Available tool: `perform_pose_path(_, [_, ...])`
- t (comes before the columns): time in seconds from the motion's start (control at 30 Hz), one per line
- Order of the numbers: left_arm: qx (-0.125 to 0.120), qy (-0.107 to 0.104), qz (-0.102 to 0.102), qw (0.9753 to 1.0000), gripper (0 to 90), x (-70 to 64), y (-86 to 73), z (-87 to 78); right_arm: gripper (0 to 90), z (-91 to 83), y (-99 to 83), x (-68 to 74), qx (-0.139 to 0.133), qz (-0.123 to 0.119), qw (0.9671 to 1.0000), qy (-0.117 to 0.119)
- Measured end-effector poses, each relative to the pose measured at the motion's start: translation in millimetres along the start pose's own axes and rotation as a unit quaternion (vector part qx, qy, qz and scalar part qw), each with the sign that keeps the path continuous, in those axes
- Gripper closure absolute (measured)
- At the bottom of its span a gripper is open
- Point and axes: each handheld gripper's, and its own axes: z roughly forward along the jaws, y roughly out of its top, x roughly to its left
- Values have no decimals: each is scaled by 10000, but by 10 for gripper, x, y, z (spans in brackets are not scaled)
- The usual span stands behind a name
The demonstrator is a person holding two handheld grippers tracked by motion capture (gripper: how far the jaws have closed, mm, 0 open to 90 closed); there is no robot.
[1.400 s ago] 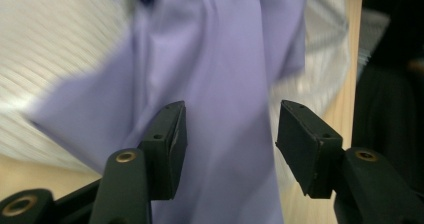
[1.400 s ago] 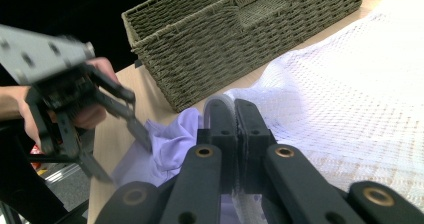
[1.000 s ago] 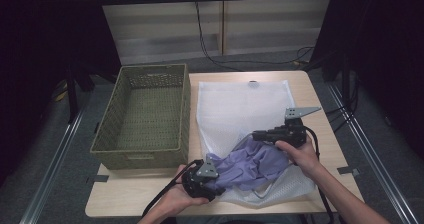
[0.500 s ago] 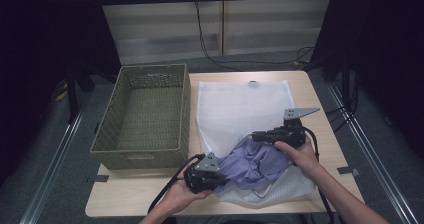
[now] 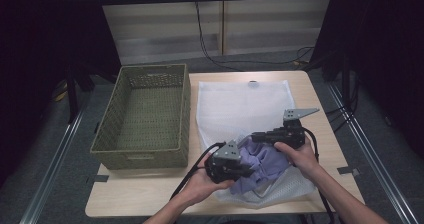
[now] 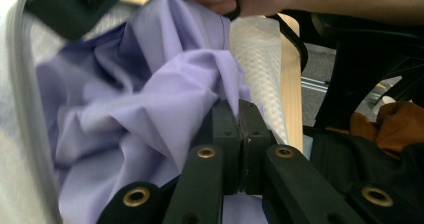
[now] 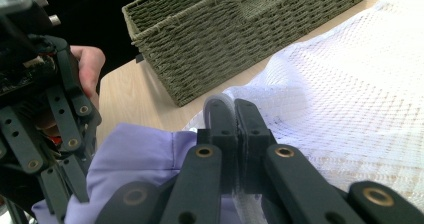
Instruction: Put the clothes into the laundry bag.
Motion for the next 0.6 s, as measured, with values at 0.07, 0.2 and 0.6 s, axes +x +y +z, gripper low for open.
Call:
perform_pose_path(0.07, [-43, -22, -27, 10000, 888, 23, 55, 57, 885, -3, -4, 1, -4, 5, 10000, 8])
perform_pose_path(0.2, [-195, -20, -49, 9998, 888, 85, 155, 154, 886, -18, -3, -4, -26, 16, 10000, -11])
perform_pose_path(0.6, [146, 351, -296, 9988, 887, 398, 56, 504, 886, -32, -8, 8, -10, 16, 10000, -63])
